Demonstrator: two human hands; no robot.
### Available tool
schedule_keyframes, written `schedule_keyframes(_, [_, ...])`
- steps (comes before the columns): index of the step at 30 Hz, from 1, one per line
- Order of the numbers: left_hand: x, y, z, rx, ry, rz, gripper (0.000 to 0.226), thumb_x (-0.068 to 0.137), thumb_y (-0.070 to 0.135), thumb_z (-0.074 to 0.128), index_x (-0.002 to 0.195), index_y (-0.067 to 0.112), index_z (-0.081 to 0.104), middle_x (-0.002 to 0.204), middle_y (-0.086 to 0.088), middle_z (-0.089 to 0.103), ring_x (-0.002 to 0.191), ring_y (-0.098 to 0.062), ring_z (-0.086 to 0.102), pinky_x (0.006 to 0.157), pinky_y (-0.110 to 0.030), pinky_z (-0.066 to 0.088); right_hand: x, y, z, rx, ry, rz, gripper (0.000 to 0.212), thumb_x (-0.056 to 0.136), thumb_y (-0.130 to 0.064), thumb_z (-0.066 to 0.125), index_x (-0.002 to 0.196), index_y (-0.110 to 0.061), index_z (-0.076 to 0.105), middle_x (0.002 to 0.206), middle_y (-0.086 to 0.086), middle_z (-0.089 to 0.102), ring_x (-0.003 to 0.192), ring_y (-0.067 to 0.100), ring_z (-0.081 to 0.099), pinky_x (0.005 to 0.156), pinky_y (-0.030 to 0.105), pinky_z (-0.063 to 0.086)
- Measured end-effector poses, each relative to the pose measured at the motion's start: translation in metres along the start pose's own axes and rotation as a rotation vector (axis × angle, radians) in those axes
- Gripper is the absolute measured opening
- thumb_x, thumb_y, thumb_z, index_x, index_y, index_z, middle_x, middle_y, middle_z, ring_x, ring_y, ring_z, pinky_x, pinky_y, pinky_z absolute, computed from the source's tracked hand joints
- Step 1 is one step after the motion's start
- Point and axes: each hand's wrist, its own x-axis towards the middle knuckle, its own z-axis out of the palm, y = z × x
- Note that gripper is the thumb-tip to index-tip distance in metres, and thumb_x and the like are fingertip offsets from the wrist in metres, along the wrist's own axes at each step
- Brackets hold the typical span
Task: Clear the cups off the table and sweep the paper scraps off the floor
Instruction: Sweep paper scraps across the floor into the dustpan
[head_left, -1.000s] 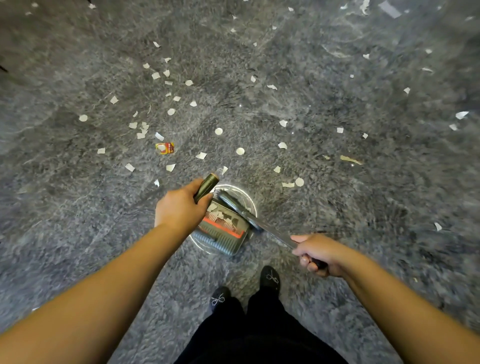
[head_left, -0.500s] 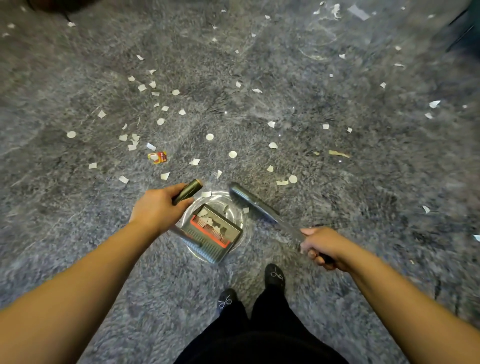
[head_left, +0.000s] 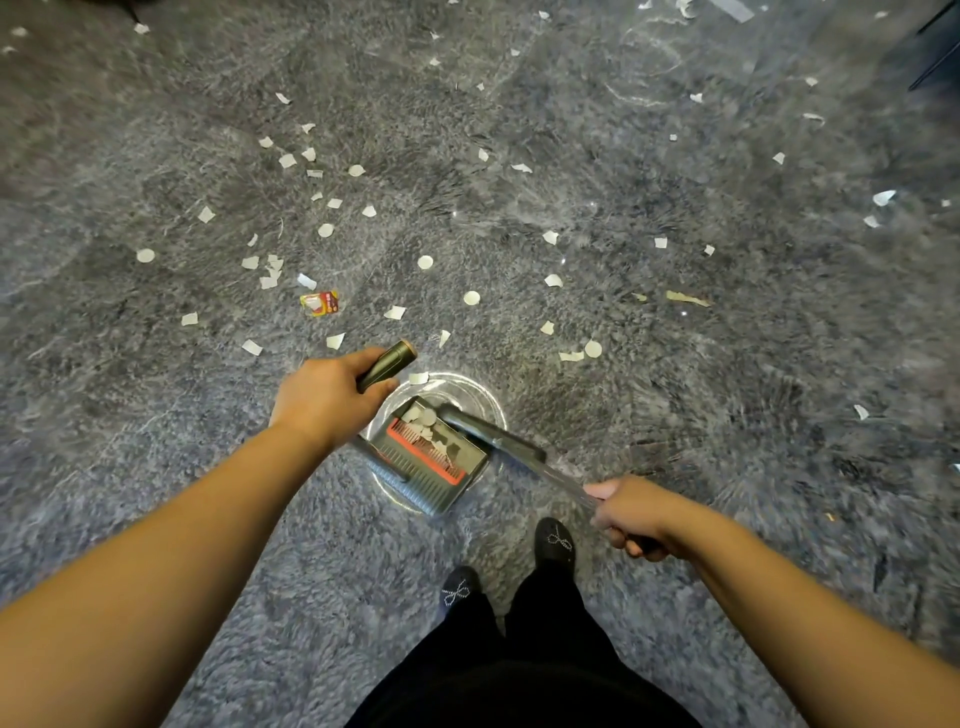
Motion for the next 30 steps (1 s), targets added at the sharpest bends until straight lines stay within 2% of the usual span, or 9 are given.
schedule_keyframes(4, [-0.003,-0.005,0.001,0.002,0.009,0.014,0.044,0.089,0.060,0.052,0.132,0.048,0.050,0.080,0.003,0.065,0.073,-0.021,0.063,0.069,-0.035,0.056,-0.011,-0.003,-0.005,0.040,-0.046,0.013,0.066,0.090,-0.006,0.046,0.150,-0.026,0.029,0.049,0.001,0.044,0.036,0.012,0.031,0.040,0.017,0.020])
schedule_keyframes(9, [-0.011,-0.009,0.004,0.015,0.005,-0.002,0.044,0.090,0.056,0.053,0.132,0.045,0.051,0.092,-0.002,0.069,0.080,-0.024,0.063,0.068,-0.031,0.052,-0.023,-0.008,0.002,0.084,-0.018,-0.013,0.063,0.091,-0.004,0.046,0.149,-0.024,0.031,0.047,0.000,0.043,0.034,0.010,0.031,0.038,0.016,0.020])
schedule_keyframes(14, [-0.021,-0.010,0.007,-0.005,0.010,-0.014,0.043,0.091,0.054,0.053,0.133,0.046,0.050,0.078,0.003,0.060,0.071,-0.021,0.057,0.062,-0.028,0.048,-0.028,-0.006,-0.001,0.208,0.046,-0.025,0.058,0.094,-0.004,0.045,0.147,-0.023,0.033,0.051,0.001,0.041,0.032,0.009,0.032,0.036,0.014,0.019])
schedule_keyframes(20, [-0.030,-0.005,0.012,-0.110,0.050,-0.011,0.046,0.089,0.052,0.057,0.134,0.041,0.052,0.094,-0.004,0.071,0.084,-0.026,0.064,0.068,-0.032,0.052,-0.027,0.008,-0.018,0.401,0.124,-0.026,0.059,0.092,-0.004,0.046,0.146,-0.023,0.034,0.047,-0.001,0.042,0.031,0.008,0.033,0.036,0.012,0.018])
schedule_keyframes(25, [-0.007,0.031,0.008,-0.162,0.064,0.042,0.046,0.089,0.050,0.059,0.133,0.040,0.053,0.093,-0.007,0.071,0.087,-0.029,0.064,0.067,-0.031,0.049,-0.029,0.015,-0.050,0.518,0.203,-0.041,0.054,0.095,-0.006,0.043,0.146,-0.022,0.035,0.047,-0.001,0.042,0.030,0.007,0.033,0.035,0.011,0.018])
schedule_keyframes(30, [0.039,0.089,0.010,-0.158,0.052,0.095,0.043,0.089,0.050,0.059,0.131,0.042,0.054,0.098,-0.006,0.072,0.094,-0.030,0.065,0.077,-0.035,0.052,-0.023,0.020,-0.106,0.600,0.267,-0.050,0.054,0.096,-0.006,0.042,0.147,-0.021,0.032,0.047,0.000,0.040,0.029,0.007,0.031,0.034,0.011,0.018])
